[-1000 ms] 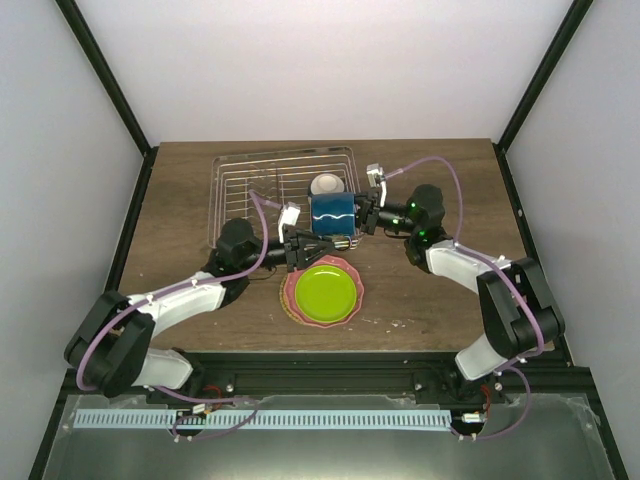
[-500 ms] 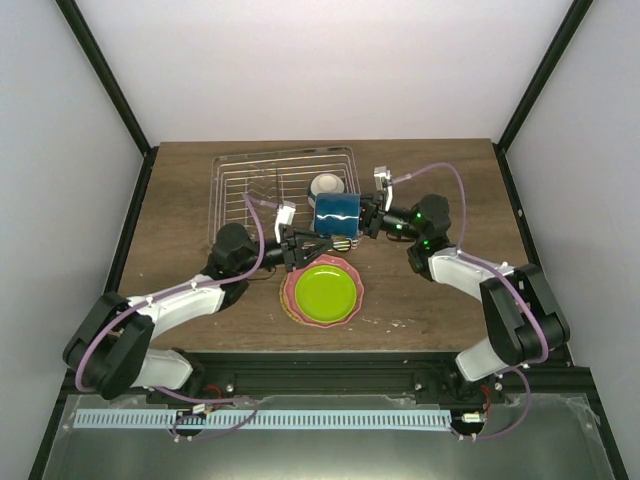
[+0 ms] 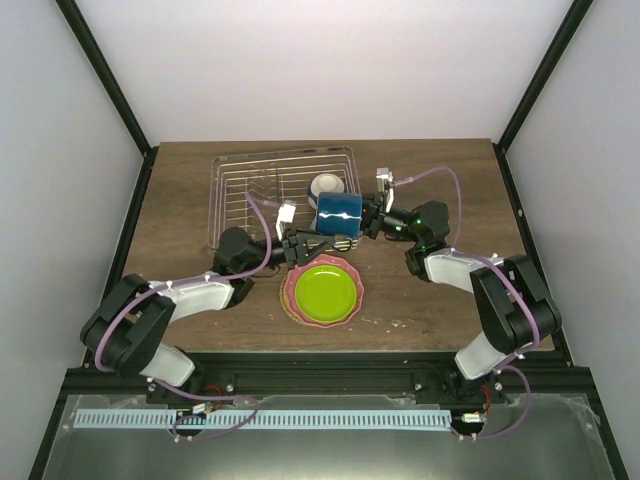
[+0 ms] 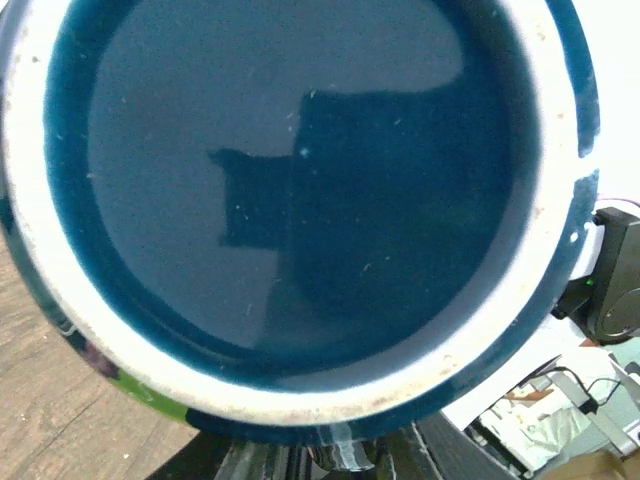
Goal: Load the mixed dishes into the dish rack
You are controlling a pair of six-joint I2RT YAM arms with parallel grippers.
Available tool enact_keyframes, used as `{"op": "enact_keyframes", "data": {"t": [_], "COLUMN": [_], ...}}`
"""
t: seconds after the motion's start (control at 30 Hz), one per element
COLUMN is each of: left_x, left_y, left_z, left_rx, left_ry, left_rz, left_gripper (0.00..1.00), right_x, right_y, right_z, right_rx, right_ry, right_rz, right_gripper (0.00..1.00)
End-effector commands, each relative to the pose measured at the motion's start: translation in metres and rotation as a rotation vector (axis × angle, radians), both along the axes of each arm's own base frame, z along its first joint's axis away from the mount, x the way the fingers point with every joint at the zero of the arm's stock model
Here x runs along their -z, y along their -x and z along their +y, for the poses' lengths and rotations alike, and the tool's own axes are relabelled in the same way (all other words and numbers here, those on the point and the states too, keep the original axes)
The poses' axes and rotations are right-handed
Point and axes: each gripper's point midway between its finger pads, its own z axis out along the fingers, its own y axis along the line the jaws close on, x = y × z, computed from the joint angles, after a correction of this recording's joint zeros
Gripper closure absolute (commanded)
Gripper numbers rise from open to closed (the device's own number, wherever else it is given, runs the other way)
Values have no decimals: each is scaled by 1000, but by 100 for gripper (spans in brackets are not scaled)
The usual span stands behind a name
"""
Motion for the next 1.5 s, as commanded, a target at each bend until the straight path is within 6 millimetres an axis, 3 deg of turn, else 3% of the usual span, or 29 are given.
{"op": "enact_keyframes", "data": {"t": [0.0, 0.2, 0.43, 0.7, 0.9, 1.17, 1.47], "left_x": [-21, -18, -17, -27, -38, -43, -34], "left_y": [-2, -3, -3, -1, -2, -16, -29], "left_z": [2, 3, 3, 4, 9, 35, 64], "left_rx": [-24, -48, -47, -46, -81, -150, -285], "left_ry": [47, 14, 9, 12, -8, -3, -124], "left_rz": [-84, -90, -91, -118, -153, -149, -170], "left_gripper": [75, 100, 100, 100, 100, 100, 100], "right_x": [-12, -10, -8, -1, 0, 3, 20], "right_y": [18, 16, 15, 12, 15, 16, -8], "right_z": [8, 9, 11, 12, 8, 0, -25], "right_rx": [-68, -73, -75, -65, -28, 9, 146], "right_ry": [-21, -17, -6, 21, 58, 85, 156], "right_rz": [-61, -55, -49, -45, -77, -77, -23], "right_gripper": [99, 98, 93, 69, 61, 57, 50]}}
